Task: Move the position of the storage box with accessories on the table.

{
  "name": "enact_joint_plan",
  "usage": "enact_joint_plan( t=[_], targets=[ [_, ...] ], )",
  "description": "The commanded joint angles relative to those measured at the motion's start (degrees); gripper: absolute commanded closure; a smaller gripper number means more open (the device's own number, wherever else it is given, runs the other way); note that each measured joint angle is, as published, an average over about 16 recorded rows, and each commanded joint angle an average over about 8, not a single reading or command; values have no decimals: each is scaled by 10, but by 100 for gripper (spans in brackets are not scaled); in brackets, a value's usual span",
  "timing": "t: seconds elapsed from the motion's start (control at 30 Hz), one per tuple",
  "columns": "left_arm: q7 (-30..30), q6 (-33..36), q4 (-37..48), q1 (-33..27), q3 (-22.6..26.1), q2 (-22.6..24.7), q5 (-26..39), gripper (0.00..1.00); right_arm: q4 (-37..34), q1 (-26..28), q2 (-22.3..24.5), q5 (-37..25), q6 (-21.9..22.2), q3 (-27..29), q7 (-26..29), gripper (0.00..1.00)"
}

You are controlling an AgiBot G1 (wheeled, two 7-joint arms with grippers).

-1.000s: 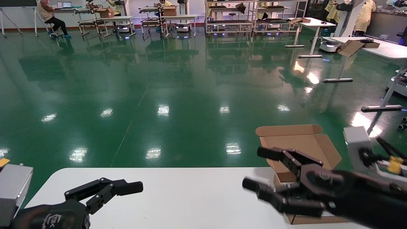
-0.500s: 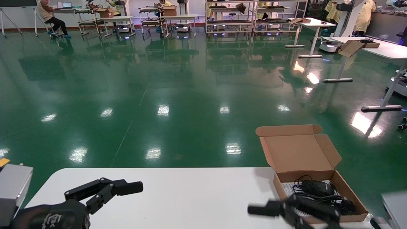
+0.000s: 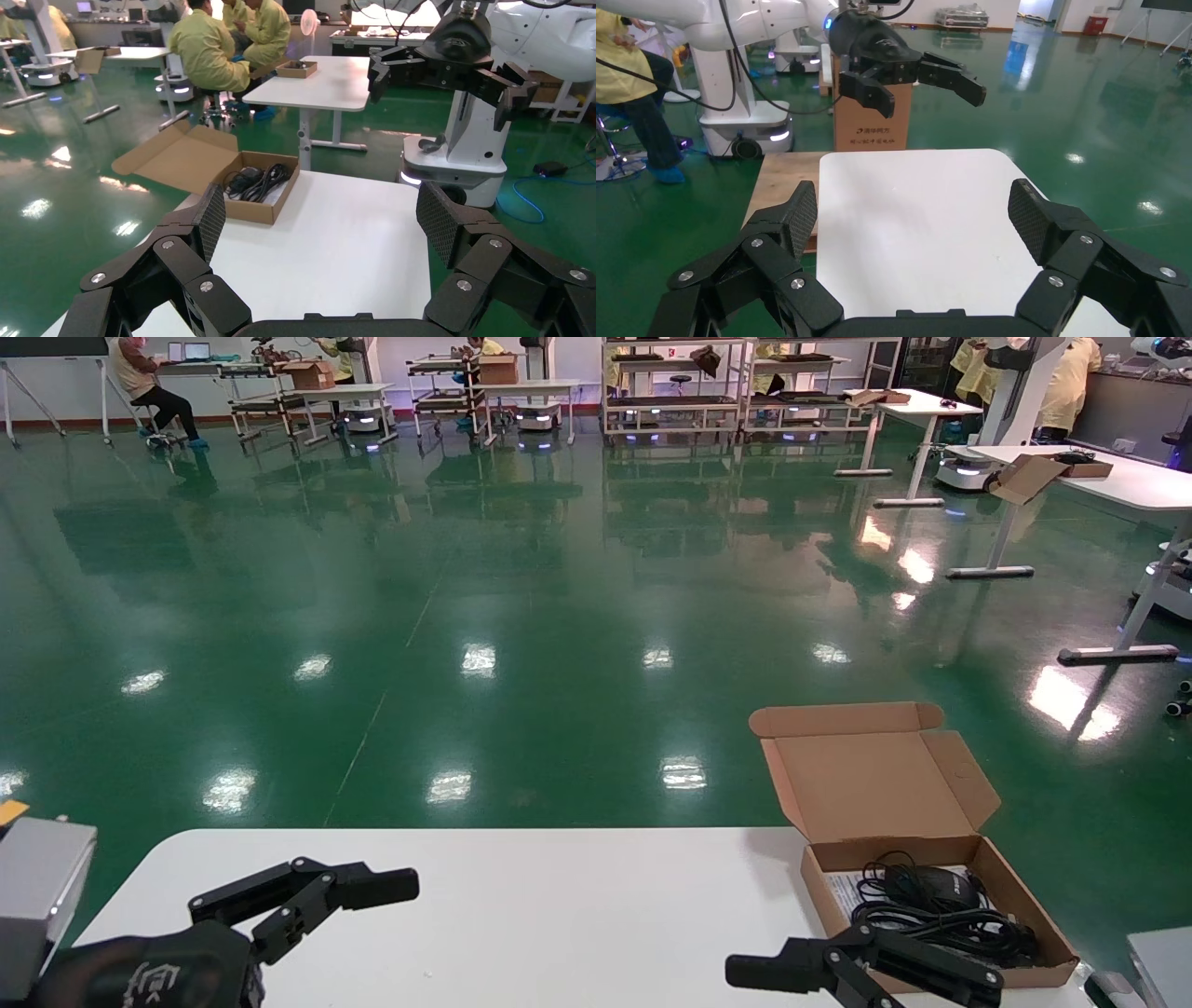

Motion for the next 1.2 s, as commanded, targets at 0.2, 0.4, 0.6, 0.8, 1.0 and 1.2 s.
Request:
enact_joint_plan(
  t=[0.2, 0.4, 0.6, 0.8, 1.0, 1.2],
  targets=[
    [0, 0, 0, 0, 0, 0, 0, 0, -7, 3, -2, 2, 5, -5, 0, 0],
    [0, 0, 0, 0, 0, 0, 0, 0, -10, 5, -3, 3, 7, -7, 0, 0],
    [0, 0, 0, 0, 0, 0, 0, 0, -12, 6, -4, 3, 8, -8, 0, 0],
    [0, 0, 0, 0, 0, 0, 0, 0, -13, 6, -4, 4, 9, -9, 0, 0],
    [0, 0, 0, 0, 0, 0, 0, 0, -13, 7, -4, 4, 9, -9, 0, 0],
    [0, 0, 0, 0, 0, 0, 0, 0, -14, 7, -4, 4, 9, -9, 0, 0]
  ],
)
